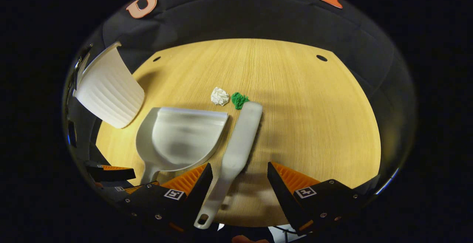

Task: Pick up the small broom and dustpan from the desktop, sweep the trash into the dustpan with the broom, and then empty the trash into the garbage bin.

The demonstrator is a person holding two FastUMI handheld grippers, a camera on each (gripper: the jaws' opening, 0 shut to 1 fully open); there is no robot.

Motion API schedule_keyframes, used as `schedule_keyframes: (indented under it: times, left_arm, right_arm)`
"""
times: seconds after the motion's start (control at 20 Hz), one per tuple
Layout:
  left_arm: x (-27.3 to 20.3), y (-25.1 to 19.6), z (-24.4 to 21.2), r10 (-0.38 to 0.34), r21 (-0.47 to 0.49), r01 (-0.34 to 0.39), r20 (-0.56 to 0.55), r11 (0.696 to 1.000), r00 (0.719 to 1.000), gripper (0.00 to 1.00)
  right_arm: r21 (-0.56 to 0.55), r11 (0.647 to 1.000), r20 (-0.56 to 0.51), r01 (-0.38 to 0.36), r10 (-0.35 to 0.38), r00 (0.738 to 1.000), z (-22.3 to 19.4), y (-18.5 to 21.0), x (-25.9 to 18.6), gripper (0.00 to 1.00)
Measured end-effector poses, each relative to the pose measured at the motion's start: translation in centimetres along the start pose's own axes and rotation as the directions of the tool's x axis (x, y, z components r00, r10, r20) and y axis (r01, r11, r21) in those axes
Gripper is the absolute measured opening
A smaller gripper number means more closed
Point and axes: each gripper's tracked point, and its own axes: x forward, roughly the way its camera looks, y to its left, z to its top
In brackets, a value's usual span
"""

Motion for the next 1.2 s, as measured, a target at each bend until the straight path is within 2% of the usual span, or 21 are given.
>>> schedule_keyframes:
  times: [0.2, 0.4, 0.45, 0.5, 0.65, 0.7, 0.8, 0.85, 0.9, 1.2]
  left_arm:
    - [1.1, -0.2, 0.1, -0.002, 0.038, 0.007, -0.13, 0.999, 0.991, 0.98]
    - [2.0, -0.9, -0.1, -0.038, 0.016, 0.042, -0.216, 0.999, 0.976, 0.97]
    - [2.2, -0.8, -0.1, -0.038, 0.016, 0.043, -0.227, 0.999, 0.973, 0.97]
    - [2.3, -0.8, 0.0, -0.042, 0.008, 0.045, -0.237, 0.999, 0.971, 0.94]
    - [2.9, -0.7, 0.0, -0.029, -0.002, 0.029, -0.272, 1.0, 0.962, 0.81]
    - [3.0, -0.6, -0.1, -0.016, 0.011, 0.02, -0.284, 1.0, 0.959, 0.75]
    - [3.4, -0.8, -0.2, -0.001, 0.03, 0.011, -0.298, 0.999, 0.955, 0.69]
    - [3.8, -0.8, -0.3, 0.018, 0.039, -0.006, -0.306, 0.999, 0.952, 0.59]
    - [4.1, -1.1, -0.2, 0.015, 0.055, 0.002, -0.308, 0.998, 0.951, 0.4]
    - [3.7, -1.3, 0.0, -0.002, 0.092, 0.032, -0.313, 0.995, 0.95, 0.32]
  right_arm:
    - [0.024, 1.0, -0.113, 0.021, -0.018, 0.993, -0.9, 0.6, 2.2, 0.93]
    - [-0.001, 0.999, -0.166, 0.052, -0.052, 0.985, -1.3, 0.5, 3.0, 0.9]
    - [-0.001, 0.998, -0.176, 0.062, -0.062, 0.982, -1.4, 0.6, 3.3, 0.96]
    - [0.003, 0.998, -0.191, 0.062, -0.06, 0.98, -1.7, 0.7, 3.5, 0.82]
    - [0.057, 0.997, -0.265, 0.044, -0.027, 0.964, -3.3, 1.4, 4.3, 0.66]
    - [0.072, 0.996, -0.285, 0.054, -0.031, 0.958, -3.5, 1.2, 4.2, 0.56]
    - [0.079, 0.995, -0.274, 0.065, -0.041, 0.961, -3.4, 0.6, 4.3, 0.46]
    - [0.101, 0.993, -0.278, 0.055, -0.025, 0.96, -3.2, 0.8, 4.1, 0.41]
    - [0.106, 0.993, -0.287, 0.052, -0.019, 0.958, -3.5, 0.6, 4.0, 0.29]
    - [0.12, 0.993, -0.295, 0.009, 0.027, 0.955, -3.5, 0.4, 3.4, 0.21]
